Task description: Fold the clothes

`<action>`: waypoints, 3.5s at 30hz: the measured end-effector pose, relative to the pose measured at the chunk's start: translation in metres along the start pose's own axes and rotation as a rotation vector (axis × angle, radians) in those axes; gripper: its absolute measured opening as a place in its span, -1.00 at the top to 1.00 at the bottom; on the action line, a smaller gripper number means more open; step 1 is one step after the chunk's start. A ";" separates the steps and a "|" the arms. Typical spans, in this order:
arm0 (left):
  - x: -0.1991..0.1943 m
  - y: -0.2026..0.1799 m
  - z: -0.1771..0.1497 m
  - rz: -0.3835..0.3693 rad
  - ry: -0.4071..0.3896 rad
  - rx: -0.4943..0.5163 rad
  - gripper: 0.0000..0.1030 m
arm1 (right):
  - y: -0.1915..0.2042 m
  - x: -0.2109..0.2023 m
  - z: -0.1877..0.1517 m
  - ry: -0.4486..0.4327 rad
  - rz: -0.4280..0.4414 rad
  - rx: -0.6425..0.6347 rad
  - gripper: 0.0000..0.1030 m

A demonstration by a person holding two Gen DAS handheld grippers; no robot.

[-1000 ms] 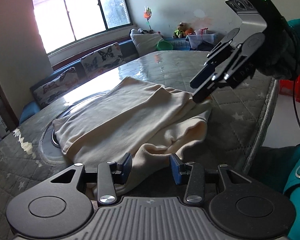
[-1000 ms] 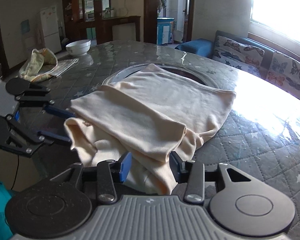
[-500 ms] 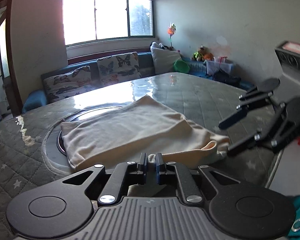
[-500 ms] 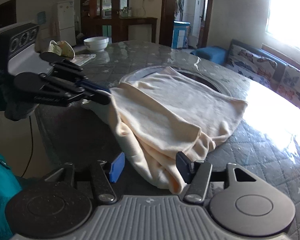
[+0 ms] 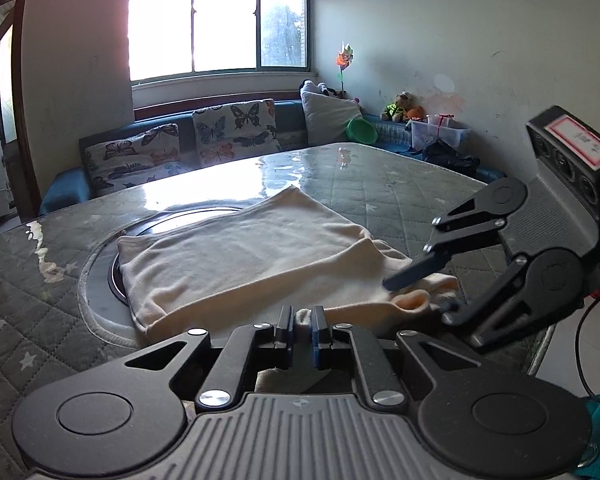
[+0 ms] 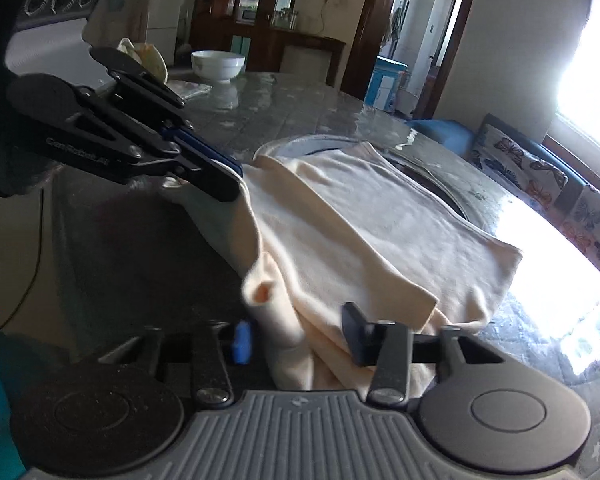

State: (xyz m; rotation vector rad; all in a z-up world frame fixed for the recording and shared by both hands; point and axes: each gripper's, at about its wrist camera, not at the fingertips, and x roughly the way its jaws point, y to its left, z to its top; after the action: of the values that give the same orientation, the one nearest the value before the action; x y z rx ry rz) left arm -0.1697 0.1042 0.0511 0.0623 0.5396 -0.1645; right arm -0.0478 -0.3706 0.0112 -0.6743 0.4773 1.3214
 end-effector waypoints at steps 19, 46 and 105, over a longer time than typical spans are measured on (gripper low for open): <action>-0.004 -0.007 -0.039 0.174 0.055 0.242 0.25 | -0.027 -0.010 0.020 -0.068 0.045 0.190 0.82; -0.098 -0.039 -0.031 0.028 -0.040 0.185 0.89 | 0.009 -0.119 0.010 -0.160 0.162 0.144 0.88; 0.092 0.045 0.004 0.270 0.112 -0.009 0.74 | -0.115 0.022 -0.021 -0.027 -0.137 0.561 0.83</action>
State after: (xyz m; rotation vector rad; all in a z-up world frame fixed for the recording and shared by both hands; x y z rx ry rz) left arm -0.0820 0.1357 0.0072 0.1357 0.6382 0.1055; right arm 0.0700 -0.3814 0.0017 -0.2166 0.7287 0.9995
